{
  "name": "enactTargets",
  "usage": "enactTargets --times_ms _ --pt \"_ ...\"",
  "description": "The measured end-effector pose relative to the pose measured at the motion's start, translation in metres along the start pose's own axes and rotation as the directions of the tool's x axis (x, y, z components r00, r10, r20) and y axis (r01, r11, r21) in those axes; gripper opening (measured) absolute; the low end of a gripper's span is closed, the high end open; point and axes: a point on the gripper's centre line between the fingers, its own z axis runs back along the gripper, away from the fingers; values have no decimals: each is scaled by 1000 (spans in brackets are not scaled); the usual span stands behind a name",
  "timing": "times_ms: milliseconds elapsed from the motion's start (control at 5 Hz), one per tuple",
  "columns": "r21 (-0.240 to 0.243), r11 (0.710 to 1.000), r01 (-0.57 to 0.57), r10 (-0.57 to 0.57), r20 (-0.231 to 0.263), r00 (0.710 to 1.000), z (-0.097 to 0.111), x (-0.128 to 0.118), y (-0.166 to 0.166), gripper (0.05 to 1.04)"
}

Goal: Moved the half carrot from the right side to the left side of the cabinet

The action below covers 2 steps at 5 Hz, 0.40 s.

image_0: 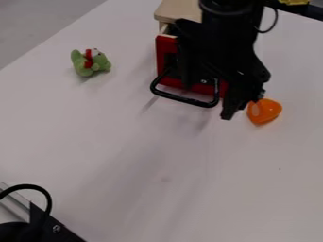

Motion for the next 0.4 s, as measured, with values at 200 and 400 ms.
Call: enactTargets --times_ms 200,400 --pt "-23 998 56 -56 14 998 -24 28 -2 989" --pt "-42 995 87 -86 31 996 -46 55 -5 989"
